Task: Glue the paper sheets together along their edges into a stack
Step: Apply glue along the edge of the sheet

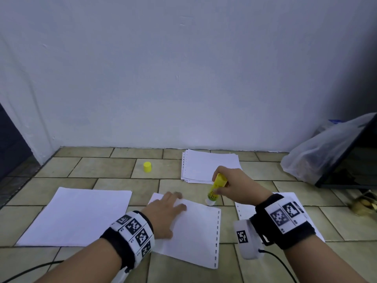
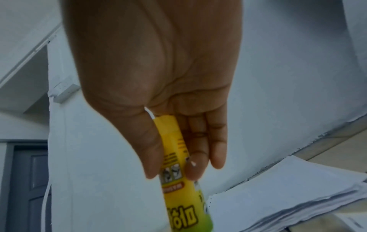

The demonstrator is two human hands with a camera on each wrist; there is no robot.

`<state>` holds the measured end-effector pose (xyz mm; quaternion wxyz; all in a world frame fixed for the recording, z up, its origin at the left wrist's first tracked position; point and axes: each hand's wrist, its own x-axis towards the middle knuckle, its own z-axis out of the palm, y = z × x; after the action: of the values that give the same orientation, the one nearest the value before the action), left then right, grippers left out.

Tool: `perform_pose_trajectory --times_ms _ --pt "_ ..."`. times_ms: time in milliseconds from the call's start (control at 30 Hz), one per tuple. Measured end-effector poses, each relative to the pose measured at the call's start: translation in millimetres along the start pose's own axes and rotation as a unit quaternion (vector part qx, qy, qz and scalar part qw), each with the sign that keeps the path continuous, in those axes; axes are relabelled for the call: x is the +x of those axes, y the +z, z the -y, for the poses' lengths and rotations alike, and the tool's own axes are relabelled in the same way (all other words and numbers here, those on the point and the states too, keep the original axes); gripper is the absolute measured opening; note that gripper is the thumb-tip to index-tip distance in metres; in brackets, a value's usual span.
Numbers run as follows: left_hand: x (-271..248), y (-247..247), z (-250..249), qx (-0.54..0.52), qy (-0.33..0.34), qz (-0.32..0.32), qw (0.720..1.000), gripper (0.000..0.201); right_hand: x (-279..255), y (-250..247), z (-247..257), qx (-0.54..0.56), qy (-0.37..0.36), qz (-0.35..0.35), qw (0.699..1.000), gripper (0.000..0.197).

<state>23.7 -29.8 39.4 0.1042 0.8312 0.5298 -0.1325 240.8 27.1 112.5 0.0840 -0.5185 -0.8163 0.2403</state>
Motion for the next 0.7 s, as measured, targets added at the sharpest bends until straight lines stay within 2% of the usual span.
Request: perform_pose_trajectory --times_ms 67,133,300,467,700 --pt "1.5 3.2 -2.7 -0.023 0.027 0.03 0.999 0.077 5.7 0.9 -0.8 0.024 0.01 -0.03 0.999 0.019" --pt "0.4 3.1 -4.5 -0.026 0.022 0.045 0.998 0.074 10.7 3.9 -2.8 0.045 0.027 -0.045 0.998 0.019" --pt "-1.7 -1.2 -3.3 0.005 0.006 0.019 1.0 0.074 22.4 15.4 -6.3 0.081 0.058 -0.067 0.993 0.019" --pt "1.0 1.3 -2.6 -0.036 -0.031 0.002 0.999 0.072 38.7 38.2 -0.4 0.095 0.068 -0.089 0.989 0.02" --pt "2.2 -3.1 3.4 -0.039 -0.02 0.029 0.999 0.087 58.9 64.5 17.9 0.121 0.058 -0.089 0.987 0.022"
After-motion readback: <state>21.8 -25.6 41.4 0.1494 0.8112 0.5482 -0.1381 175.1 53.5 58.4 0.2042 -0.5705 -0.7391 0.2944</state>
